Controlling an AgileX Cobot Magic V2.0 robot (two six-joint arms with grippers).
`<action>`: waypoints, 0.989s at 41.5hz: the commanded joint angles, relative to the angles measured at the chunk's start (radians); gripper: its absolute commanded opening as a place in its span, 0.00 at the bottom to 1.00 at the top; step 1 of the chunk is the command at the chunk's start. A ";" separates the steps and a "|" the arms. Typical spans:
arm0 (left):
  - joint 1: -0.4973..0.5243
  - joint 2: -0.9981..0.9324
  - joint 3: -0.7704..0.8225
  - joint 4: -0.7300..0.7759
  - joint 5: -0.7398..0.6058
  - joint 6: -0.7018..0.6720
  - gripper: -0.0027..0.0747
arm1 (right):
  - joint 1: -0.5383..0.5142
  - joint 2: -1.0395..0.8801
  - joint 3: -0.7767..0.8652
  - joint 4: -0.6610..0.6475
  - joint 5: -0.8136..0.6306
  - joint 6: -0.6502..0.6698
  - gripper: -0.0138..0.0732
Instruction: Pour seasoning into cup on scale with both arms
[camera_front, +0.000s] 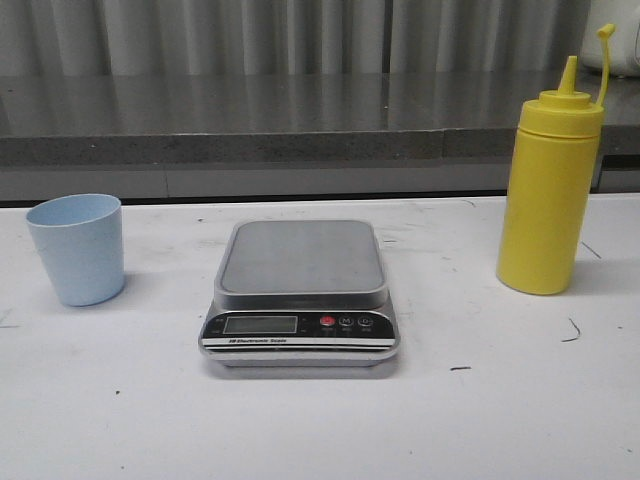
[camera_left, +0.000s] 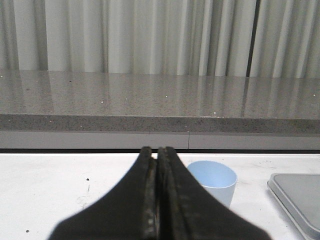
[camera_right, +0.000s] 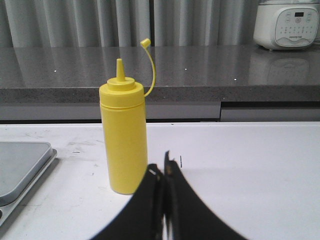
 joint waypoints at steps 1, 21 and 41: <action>-0.005 -0.023 0.013 0.001 -0.086 -0.001 0.01 | -0.006 -0.017 -0.003 0.001 -0.085 -0.002 0.08; -0.005 -0.023 0.013 0.001 -0.086 -0.001 0.01 | -0.006 -0.017 -0.003 0.001 -0.085 -0.002 0.08; -0.005 -0.021 -0.111 -0.050 -0.107 -0.001 0.01 | -0.006 -0.017 -0.110 0.010 -0.026 -0.002 0.08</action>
